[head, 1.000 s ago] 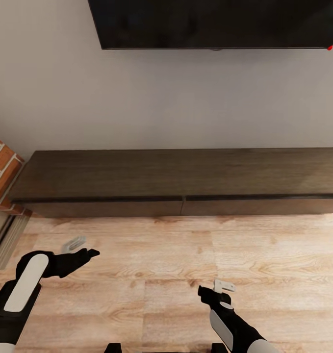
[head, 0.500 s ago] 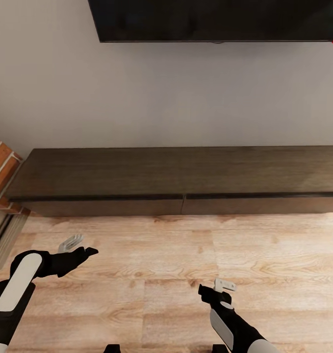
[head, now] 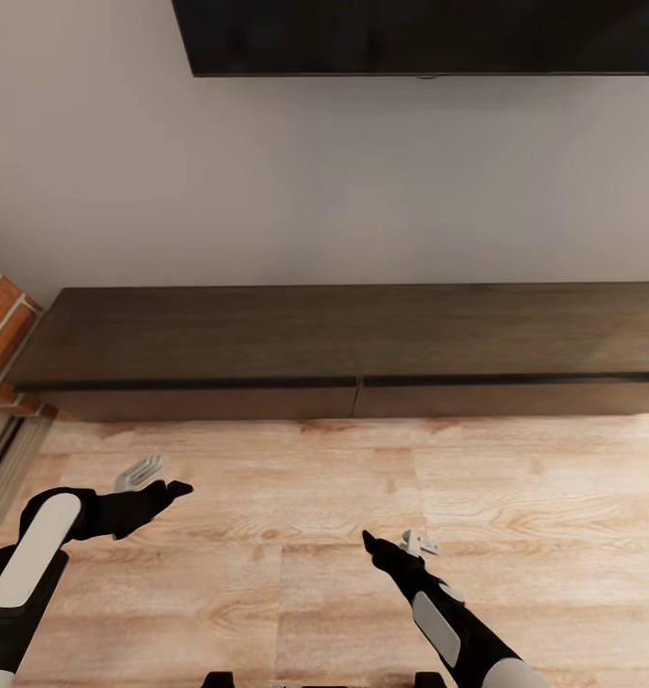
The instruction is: Place each of the two pumpkins and all three candles from the living room inside a cabinet in the living room (use any cabinet), then make sure every cabinet is closed, and position the cauldron so it is next to a table in the living room.
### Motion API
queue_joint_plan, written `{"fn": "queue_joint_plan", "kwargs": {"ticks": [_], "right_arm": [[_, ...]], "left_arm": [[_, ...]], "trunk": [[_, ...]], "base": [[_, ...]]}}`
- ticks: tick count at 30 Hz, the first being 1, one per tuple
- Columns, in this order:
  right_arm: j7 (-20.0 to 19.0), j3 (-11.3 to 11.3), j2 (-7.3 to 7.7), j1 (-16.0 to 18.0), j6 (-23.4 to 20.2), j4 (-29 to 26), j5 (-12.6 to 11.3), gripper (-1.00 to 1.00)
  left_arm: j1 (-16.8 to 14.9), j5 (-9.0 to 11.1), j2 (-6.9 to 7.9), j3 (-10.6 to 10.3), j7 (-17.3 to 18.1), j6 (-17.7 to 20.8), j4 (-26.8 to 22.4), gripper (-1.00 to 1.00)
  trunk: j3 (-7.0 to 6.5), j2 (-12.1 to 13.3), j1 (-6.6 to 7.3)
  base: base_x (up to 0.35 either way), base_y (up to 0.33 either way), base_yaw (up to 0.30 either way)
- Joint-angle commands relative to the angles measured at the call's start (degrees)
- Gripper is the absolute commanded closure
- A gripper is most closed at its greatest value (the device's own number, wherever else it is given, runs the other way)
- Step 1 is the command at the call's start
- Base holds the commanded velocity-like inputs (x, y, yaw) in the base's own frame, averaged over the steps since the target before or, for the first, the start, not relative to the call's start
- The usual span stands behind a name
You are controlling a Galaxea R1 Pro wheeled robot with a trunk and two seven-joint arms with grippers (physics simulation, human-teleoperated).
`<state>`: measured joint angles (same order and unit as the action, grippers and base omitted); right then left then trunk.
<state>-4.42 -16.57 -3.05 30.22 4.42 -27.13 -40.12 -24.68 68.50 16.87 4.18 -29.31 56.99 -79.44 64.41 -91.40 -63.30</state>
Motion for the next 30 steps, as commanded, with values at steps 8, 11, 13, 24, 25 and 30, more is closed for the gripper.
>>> {"fn": "queue_joint_plan", "kwargs": {"ticks": [8, 11, 13, 24, 25, 30], "right_arm": [[-2.51, 0.25, 0.06, 0.36, 2.74, -2.93, -1.83, -1.00], [-3.32, 2.37, -0.01, 0.58, 4.06, -4.14, -2.94, -1.00], [-3.90, 2.82, -0.02, 0.64, 4.47, -4.32, -3.05, -1.00], [-12.35, 4.08, -0.54, 0.71, 8.45, -4.21, -4.02, -1.00], [-15.80, 4.90, -0.58, 0.71, 8.34, -4.16, -5.04, -1.00], [-25.73, 6.62, -0.50, 0.71, 7.59, -3.72, -9.94, -1.00]], "left_arm": [[-0.02, 2.79, 0.04, -0.09, -0.57, 0.28, -0.29, -1.00], [-0.02, 3.66, 0.15, -0.06, -0.57, 0.31, -0.35, -1.00], [-0.02, 4.09, 0.65, -0.07, -0.57, 0.32, -0.36, -1.00], [0.06, 13.97, 6.19, -0.44, -0.57, 0.34, -0.28, -1.00], [0.07, 14.58, 6.43, -0.46, -0.57, 0.35, -0.28, -1.00], [0.07, 16.97, 6.90, -0.48, -0.57, 0.40, -0.28, -1.00]], "trunk": [[1.47, -3.24, -1.76], [2.01, -4.44, -2.42], [2.37, -5.24, -2.86], [4.34, -9.66, -5.27], [4.52, -10.06, -5.49], [5.42, -12.06, -6.59]], "base": [[0.000, 0.000, 0.000], [0.000, 0.000, 0.000], [0.000, 0.000, 0.000], [0.000, 0.000, 0.000], [0.000, 0.000, 0.000], [0.000, 0.000, 0.000]]}}
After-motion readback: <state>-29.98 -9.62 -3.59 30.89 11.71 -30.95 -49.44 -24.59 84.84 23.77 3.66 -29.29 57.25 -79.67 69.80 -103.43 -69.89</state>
